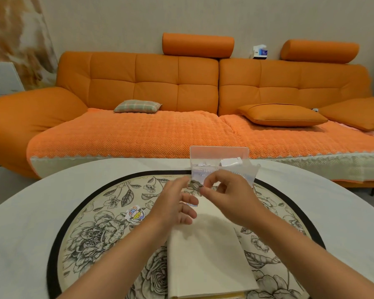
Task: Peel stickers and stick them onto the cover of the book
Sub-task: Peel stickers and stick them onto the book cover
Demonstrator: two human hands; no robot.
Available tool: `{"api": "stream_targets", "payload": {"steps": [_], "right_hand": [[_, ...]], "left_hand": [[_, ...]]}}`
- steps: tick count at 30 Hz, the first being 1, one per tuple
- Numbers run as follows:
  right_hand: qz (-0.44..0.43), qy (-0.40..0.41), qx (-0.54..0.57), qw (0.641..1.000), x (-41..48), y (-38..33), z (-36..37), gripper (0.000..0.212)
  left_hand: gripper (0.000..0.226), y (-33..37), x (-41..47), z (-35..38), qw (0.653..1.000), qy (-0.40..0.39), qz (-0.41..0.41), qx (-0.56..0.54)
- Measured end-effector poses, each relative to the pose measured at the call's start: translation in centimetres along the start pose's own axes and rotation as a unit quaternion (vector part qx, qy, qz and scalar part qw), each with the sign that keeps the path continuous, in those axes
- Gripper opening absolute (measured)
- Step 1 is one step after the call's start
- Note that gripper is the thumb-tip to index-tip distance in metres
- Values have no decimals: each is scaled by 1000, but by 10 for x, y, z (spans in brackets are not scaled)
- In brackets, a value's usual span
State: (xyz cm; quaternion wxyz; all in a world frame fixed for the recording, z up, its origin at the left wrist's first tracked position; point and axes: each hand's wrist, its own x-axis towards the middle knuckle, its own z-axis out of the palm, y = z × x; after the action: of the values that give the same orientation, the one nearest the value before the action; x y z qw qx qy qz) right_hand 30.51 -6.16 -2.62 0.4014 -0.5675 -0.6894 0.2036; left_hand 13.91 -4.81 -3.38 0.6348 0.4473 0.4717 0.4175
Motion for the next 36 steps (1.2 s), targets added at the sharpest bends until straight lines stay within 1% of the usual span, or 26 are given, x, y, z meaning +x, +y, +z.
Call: {"api": "stream_targets", "payload": {"steps": [1,2,4,6,9,12,16,19,21,23,25,31,32,33,34,36], "right_hand": [[74,-39,81,993,2,-1,-3,13],[129,-73,146,978,3,-1,-6,14],[183,-120,214,952,4,3,-12,13],[202,-145,237,939,3,7,-15,13],[209,-157,248,933,3,9,-16,14],[206,-169,251,931,3,8,-16,15],[206,-171,234,935,4,6,-15,15],[205,-171,227,937,4,6,-14,16],[209,-147,207,944,5,6,-12,19],[207,-100,172,958,5,6,-11,20],[199,-69,169,963,5,7,-10,19],[184,-66,197,961,5,5,-9,17],[187,-61,192,962,6,7,-9,17],[191,-52,183,963,8,8,-8,18],[194,-40,166,966,9,11,-9,18],[194,-15,117,974,12,18,-12,20]], "left_hand": [[22,-1,1,-1,997,18,39,56],[16,-3,3,-2,989,35,76,123],[6,-7,4,-4,968,45,116,217],[6,-11,3,-5,962,32,122,243],[11,-12,3,-3,957,34,134,255],[11,-11,4,-2,961,39,130,240],[28,-9,2,-2,971,1,117,210],[27,-9,0,-1,962,6,135,239],[25,-10,0,-1,958,18,148,245],[24,-10,0,-1,960,26,152,232],[24,-10,0,-2,962,30,153,224],[22,-10,0,-2,956,16,161,245],[23,-9,0,-2,951,19,163,263],[24,-9,0,-3,937,25,170,304],[25,-9,2,-6,910,36,182,370],[23,-9,4,-12,835,70,221,499]]}}
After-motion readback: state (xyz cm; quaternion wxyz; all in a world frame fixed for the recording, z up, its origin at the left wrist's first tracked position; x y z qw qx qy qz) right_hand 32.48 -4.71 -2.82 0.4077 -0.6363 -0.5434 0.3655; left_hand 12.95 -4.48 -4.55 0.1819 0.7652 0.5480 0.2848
